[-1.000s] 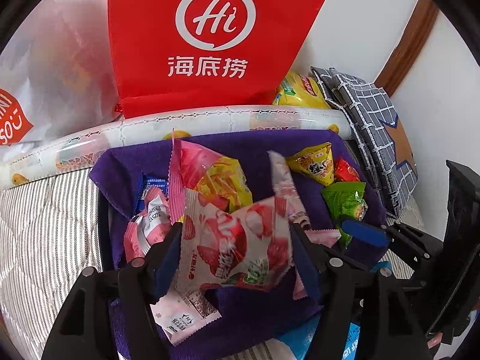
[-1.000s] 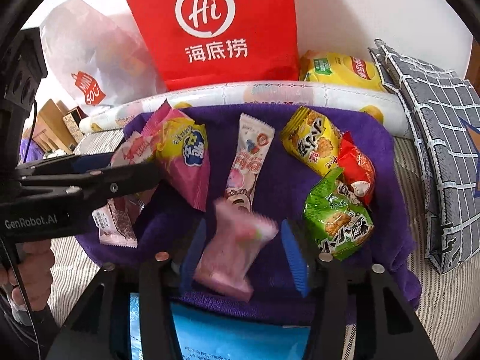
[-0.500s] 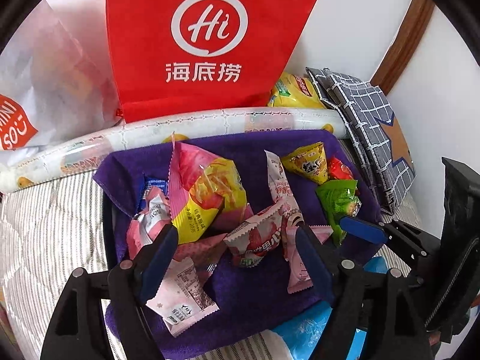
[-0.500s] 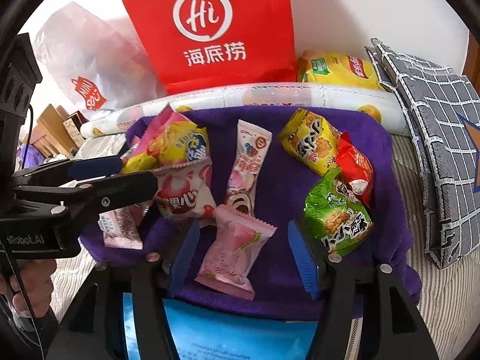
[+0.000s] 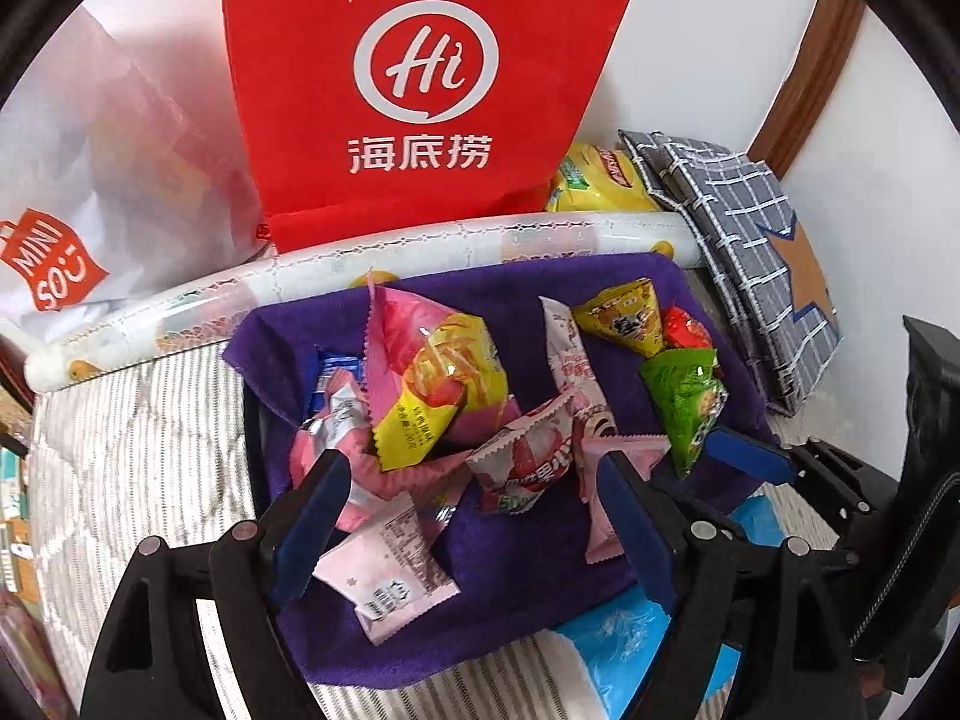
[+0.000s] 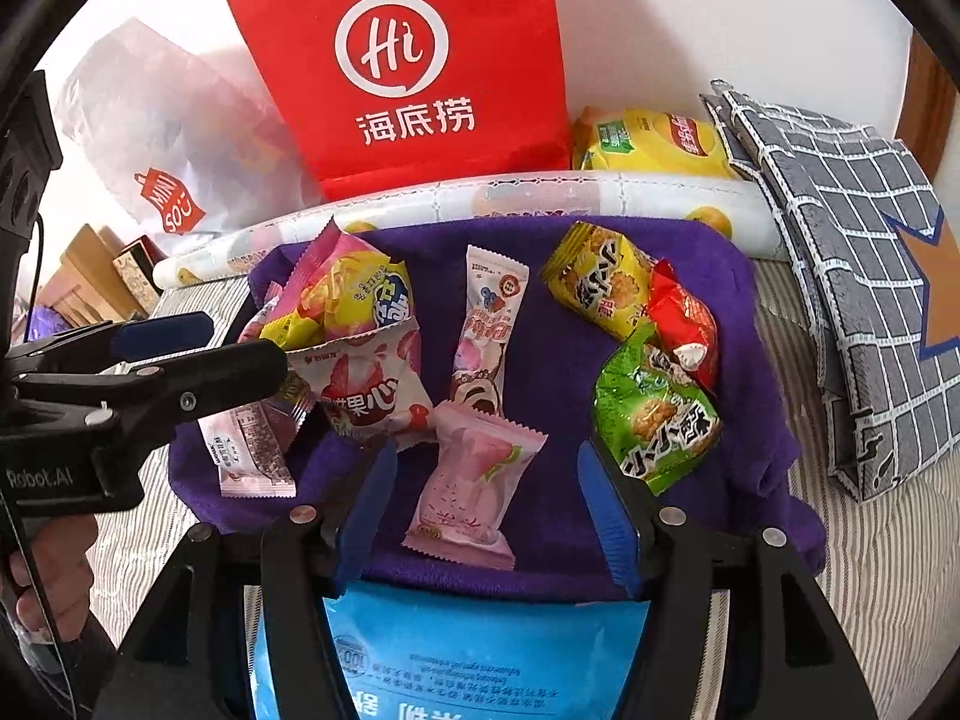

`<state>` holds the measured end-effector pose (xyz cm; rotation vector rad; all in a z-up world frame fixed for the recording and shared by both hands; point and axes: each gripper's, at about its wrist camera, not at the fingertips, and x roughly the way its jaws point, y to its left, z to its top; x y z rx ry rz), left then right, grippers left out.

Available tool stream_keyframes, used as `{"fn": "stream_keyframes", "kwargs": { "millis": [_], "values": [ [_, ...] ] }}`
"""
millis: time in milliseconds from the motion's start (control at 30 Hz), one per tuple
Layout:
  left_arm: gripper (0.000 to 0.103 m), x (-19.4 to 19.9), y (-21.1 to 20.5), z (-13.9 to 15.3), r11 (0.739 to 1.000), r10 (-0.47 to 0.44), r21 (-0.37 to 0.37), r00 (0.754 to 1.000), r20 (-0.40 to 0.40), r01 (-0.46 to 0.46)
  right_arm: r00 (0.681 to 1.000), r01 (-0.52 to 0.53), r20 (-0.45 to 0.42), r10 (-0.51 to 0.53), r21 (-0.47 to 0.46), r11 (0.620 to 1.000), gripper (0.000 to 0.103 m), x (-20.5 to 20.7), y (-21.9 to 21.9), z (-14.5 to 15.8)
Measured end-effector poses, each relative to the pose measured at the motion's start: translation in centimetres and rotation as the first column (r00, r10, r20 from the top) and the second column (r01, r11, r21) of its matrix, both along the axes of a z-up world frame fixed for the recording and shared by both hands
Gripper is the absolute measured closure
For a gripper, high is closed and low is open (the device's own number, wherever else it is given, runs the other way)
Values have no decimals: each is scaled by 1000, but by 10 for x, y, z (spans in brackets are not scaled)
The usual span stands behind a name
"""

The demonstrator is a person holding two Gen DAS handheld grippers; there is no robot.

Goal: Organize snacks

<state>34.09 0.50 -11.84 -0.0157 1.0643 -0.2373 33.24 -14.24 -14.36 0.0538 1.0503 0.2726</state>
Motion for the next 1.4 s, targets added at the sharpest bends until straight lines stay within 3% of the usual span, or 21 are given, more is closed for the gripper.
{"fn": "stream_keyframes", "kwargs": {
  "millis": [200,367,767,900,1400],
  "values": [
    [11,-6,2,11,1000,4,6,1000,21,-4,1000,27,4,-27,3,1000,40,-5,-4,7],
    [9,-10,-2,17,998,-2,63,1000,26,0,999,42,0,-42,0,999,37,-6,-6,16],
    [9,-31,12,38,999,16,-29,997,79,-14,998,70,7,-70,28,997,35,-20,-6,34],
    [9,-44,14,44,999,33,1,994,99,-33,997,70,22,-71,30,997,35,-29,-5,43],
    [9,-119,20,94,997,81,-33,977,198,-76,992,68,107,-71,37,997,28,-94,-13,89]
  ]
}}
